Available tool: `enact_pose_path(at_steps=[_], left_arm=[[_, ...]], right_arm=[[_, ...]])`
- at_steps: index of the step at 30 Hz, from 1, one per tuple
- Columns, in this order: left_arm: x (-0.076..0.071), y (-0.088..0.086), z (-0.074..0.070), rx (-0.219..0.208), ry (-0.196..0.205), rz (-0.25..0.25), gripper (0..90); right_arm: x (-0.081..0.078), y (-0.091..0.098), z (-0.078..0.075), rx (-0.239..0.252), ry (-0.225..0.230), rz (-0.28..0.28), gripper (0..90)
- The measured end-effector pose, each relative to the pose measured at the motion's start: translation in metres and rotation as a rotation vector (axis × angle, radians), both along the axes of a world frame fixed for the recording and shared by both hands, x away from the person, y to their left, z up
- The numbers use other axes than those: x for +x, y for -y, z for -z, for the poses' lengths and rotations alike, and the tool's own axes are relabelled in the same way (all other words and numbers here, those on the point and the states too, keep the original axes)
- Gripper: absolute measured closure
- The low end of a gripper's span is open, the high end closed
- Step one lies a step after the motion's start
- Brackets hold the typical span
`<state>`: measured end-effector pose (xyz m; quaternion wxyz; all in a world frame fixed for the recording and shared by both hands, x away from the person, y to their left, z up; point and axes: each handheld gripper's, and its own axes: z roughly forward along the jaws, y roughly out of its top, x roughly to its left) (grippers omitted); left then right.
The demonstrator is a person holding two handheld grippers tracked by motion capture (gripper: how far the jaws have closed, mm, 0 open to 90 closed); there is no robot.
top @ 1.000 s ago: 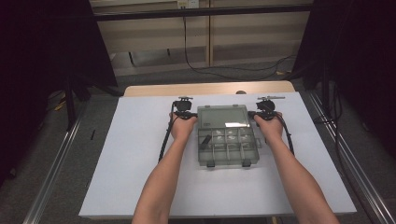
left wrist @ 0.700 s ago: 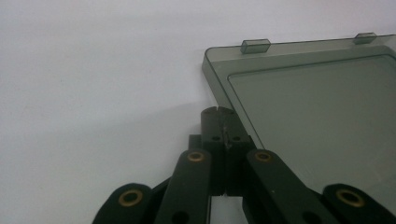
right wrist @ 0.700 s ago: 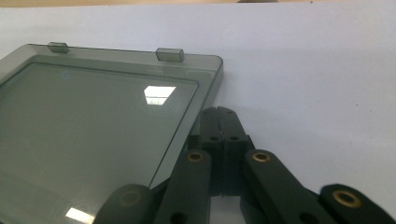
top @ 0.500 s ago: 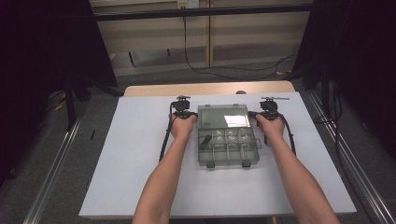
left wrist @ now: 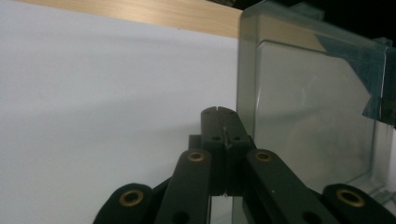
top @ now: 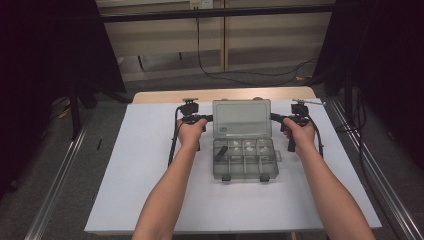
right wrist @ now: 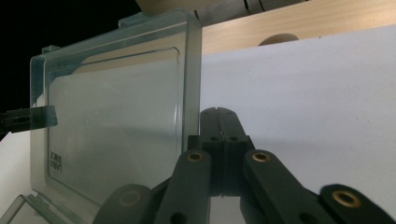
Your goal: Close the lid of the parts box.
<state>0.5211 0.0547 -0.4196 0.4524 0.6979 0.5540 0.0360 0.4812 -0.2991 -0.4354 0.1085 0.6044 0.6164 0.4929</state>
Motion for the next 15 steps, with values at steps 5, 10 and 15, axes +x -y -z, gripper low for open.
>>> enact_pose_path(at_steps=[5,10,15], left_arm=[[-0.008,-0.001,-0.008,0.029,0.040,0.023,90.0],[-0.015,0.000,-0.015,0.061,0.072,0.041,90.0],[-0.022,0.004,-0.023,0.094,0.087,0.054,90.0]], right_arm=[[-0.008,-0.004,-0.010,-0.045,0.044,0.002,90.0],[-0.014,-0.005,-0.015,-0.073,0.066,-0.005,90.0],[-0.021,-0.005,-0.023,-0.112,0.083,-0.029,90.0]])
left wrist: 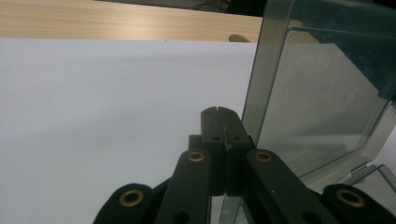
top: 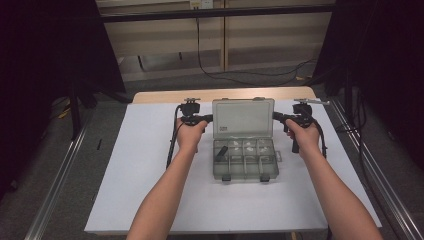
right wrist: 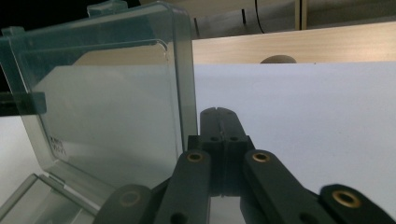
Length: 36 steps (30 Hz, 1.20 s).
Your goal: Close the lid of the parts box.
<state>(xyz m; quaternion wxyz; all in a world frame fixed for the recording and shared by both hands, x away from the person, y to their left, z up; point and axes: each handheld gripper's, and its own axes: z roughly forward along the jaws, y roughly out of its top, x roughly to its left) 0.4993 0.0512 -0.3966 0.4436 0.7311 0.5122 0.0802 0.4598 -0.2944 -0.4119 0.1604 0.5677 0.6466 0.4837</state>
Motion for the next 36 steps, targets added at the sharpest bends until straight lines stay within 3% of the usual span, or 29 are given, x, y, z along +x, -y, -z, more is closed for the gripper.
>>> enact_pose_path(at_steps=[2,3,12,15,21,33,36], left_arm=[[-0.002,0.001,-0.001,0.009,0.006,0.001,90.0],[-0.004,0.003,-0.003,0.027,0.015,0.006,90.0],[-0.016,0.006,-0.011,0.096,0.050,0.016,90.0],[-0.018,0.006,-0.012,0.104,0.056,0.015,90.0],[-0.025,0.007,-0.014,0.120,0.067,0.015,90.0],[-0.035,0.007,-0.015,0.126,0.079,0.008,90.0],[-0.037,0.006,-0.015,0.121,0.074,0.016,90.0]], right_arm=[[-0.002,0.000,-0.002,-0.014,0.004,-0.002,90.0],[-0.005,-0.001,-0.005,-0.049,0.016,-0.006,90.0],[-0.017,-0.004,-0.014,-0.115,0.041,-0.008,90.0],[-0.020,-0.006,-0.016,-0.138,0.051,-0.008,90.0],[-0.029,-0.013,-0.020,-0.232,0.093,0.000,90.0],[-0.040,-0.018,-0.022,-0.258,0.106,0.023,90.0],[-0.042,-0.016,-0.022,-0.239,0.099,0.022,90.0]])
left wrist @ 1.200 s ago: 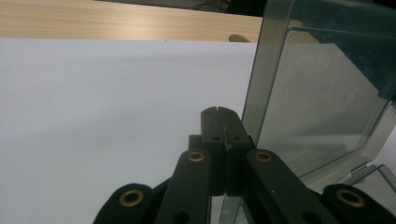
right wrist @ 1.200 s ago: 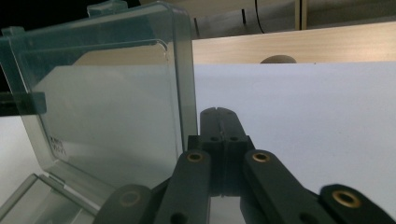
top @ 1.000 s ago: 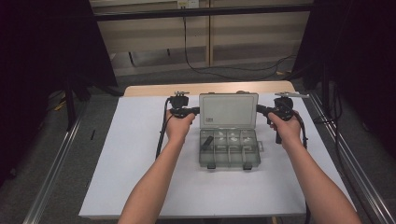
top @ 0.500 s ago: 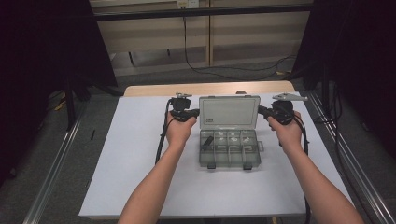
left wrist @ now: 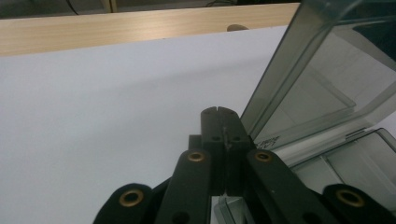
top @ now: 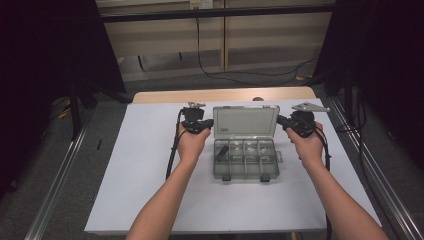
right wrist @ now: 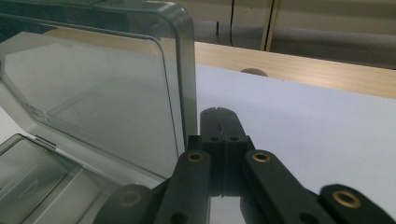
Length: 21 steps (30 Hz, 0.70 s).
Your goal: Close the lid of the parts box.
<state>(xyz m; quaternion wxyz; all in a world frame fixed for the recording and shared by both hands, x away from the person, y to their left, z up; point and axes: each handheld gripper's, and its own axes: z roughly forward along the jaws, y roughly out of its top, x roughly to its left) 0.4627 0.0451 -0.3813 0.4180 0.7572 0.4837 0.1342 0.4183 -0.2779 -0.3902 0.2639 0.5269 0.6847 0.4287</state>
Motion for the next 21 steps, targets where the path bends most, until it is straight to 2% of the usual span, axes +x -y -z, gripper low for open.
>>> enact_pose_path(at_steps=[7,9,14,21], left_arm=[[-0.006,0.001,-0.003,0.032,-0.002,0.001,90.0],[-0.007,0.001,-0.003,0.030,-0.007,0.001,90.0],[-0.010,-0.001,-0.002,0.015,-0.015,-0.001,90.0],[-0.013,-0.002,-0.002,0.007,-0.024,0.000,90.0]], right_arm=[[-0.008,0.000,0.000,0.004,0.004,-0.006,90.0],[-0.010,0.000,0.000,0.015,0.000,-0.006,90.0],[-0.013,-0.002,-0.001,0.003,0.004,-0.003,90.0],[-0.018,-0.001,0.001,0.026,0.007,-0.003,90.0]])
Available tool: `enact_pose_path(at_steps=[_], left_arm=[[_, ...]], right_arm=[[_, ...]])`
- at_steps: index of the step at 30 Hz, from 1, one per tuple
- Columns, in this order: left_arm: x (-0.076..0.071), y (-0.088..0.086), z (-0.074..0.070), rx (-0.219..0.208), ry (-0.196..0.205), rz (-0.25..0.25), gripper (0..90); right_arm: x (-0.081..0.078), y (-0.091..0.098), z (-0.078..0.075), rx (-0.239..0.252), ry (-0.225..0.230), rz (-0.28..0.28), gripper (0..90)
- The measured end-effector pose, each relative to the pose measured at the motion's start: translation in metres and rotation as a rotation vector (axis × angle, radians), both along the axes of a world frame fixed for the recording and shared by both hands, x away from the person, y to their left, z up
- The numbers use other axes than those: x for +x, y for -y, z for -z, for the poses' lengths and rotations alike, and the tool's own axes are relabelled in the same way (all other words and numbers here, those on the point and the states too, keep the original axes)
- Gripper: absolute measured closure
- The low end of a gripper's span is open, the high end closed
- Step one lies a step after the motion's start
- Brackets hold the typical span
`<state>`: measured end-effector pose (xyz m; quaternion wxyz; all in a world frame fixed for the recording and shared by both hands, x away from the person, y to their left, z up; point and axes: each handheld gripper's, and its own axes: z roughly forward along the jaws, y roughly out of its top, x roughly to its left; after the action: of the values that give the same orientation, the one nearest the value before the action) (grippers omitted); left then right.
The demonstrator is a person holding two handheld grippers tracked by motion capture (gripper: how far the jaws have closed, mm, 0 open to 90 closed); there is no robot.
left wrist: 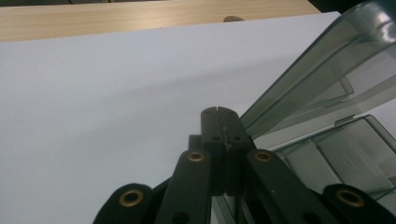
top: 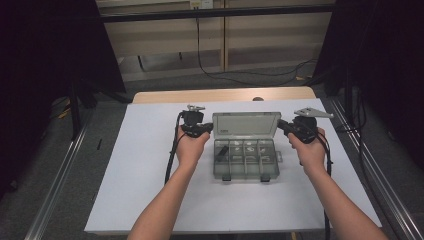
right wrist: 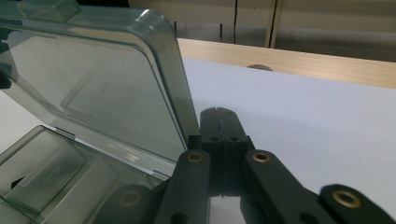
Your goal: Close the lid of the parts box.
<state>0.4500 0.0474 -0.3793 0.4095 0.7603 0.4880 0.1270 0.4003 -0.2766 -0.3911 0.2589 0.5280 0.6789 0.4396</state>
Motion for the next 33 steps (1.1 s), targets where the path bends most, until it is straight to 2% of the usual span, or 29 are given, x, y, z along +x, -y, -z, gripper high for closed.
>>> enact_pose_path(at_steps=[12,17,24,33], left_arm=[[-0.005,-0.003,0.002,-0.028,-0.011,0.005,90.0],[-0.009,-0.004,0.004,-0.044,-0.014,0.005,90.0],[-0.011,-0.006,0.004,-0.047,-0.016,0.014,90.0],[-0.015,-0.008,0.005,-0.043,-0.025,0.029,90.0]], right_arm=[[-0.010,0.001,0.001,0.003,-0.002,-0.014,90.0],[-0.012,0.002,0.002,0.027,-0.004,-0.016,90.0],[-0.017,0.002,0.004,0.023,-0.004,-0.024,90.0],[-0.024,0.002,0.007,0.042,0.003,-0.030,90.0]])
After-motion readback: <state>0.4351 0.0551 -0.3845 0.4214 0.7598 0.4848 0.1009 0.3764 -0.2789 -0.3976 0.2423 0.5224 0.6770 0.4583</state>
